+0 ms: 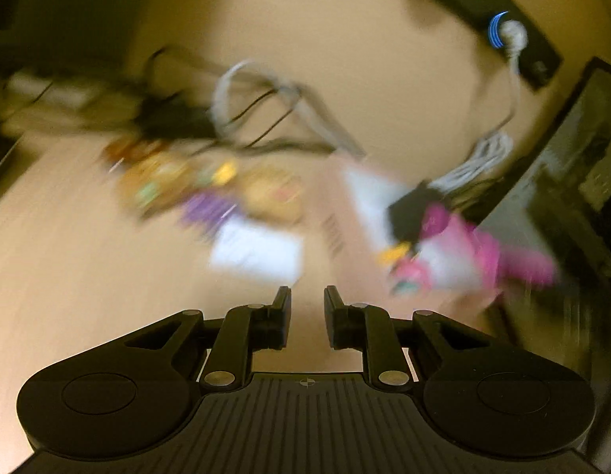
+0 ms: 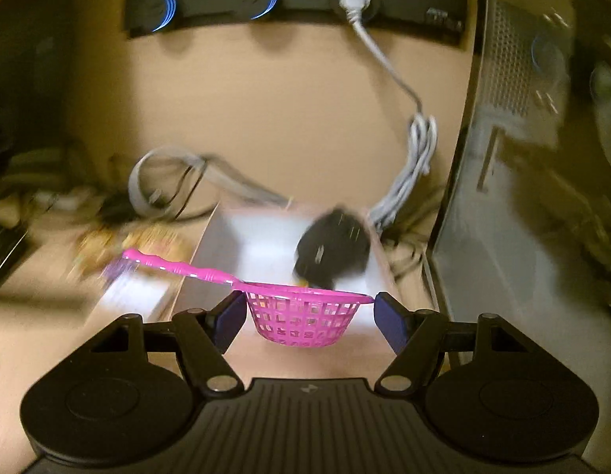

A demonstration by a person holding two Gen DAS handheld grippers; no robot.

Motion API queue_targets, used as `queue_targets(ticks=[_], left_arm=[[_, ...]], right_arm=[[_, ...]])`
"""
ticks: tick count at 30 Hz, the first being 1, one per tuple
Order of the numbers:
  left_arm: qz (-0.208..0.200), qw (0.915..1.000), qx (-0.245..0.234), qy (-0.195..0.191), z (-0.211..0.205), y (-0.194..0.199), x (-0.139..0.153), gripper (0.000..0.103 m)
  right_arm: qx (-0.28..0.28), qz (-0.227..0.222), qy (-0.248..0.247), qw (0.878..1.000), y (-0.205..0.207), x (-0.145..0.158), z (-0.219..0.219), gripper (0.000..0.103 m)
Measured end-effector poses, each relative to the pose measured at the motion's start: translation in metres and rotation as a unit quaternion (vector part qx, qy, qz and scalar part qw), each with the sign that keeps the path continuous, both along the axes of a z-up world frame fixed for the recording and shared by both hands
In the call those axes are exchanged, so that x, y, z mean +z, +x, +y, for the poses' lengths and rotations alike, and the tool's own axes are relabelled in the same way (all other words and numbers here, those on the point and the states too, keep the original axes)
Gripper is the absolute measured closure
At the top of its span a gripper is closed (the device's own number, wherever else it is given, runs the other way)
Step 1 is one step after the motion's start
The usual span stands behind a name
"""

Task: Organize objects
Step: 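Drop the yellow brick and pink net into the pink box with both grippers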

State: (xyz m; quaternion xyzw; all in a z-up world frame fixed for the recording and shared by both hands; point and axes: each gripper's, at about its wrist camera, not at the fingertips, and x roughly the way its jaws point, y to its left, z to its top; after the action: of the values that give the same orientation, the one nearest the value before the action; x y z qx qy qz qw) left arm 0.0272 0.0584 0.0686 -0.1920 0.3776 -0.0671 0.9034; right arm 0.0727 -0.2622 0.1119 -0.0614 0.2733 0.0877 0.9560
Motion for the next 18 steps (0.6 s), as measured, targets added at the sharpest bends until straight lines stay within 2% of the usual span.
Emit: queue_targets(ticks=[2, 3, 4, 6, 10, 14, 18], left_arm=[[0.019, 0.9997, 0.013, 0.003, 0.013, -0.015, -0.011, 0.084], [0.029, 0.9993, 0.021, 0.004, 0.02, -0.022, -0.016, 0.084], [0.035, 0.999, 0.027, 0.004, 0.026, -0.028, -0.02, 0.084], [0.043, 0.9984, 0.037, 0.002, 0.04, -0.039, -0.025, 0.084], [0.049, 0.9974, 0.053, 0.005, 0.065, -0.053, -0.029, 0.084], [0.046, 0.9969, 0.064, -0.003, 0.08, -0.058, -0.031, 0.084], [0.045, 0.9985, 0.022, 0.021, 0.07, -0.046, -0.029, 0.084]], right_arm=[[-0.029, -0.013, -0.01, 0.999, 0.029, 0.001, 0.009, 0.029], [-0.037, -0.012, -0.011, 0.999, 0.04, -0.001, 0.012, 0.021], [-0.041, -0.005, -0.011, 0.999, 0.05, -0.004, 0.014, 0.018], [-0.053, 0.007, -0.009, 0.999, 0.057, -0.011, 0.015, 0.018], [-0.062, 0.024, 0.006, 0.998, 0.023, -0.03, 0.012, 0.016], [-0.038, 0.056, 0.017, 0.998, -0.013, -0.056, 0.014, 0.013], [-0.004, 0.071, 0.015, 0.997, -0.009, -0.07, 0.03, 0.013]])
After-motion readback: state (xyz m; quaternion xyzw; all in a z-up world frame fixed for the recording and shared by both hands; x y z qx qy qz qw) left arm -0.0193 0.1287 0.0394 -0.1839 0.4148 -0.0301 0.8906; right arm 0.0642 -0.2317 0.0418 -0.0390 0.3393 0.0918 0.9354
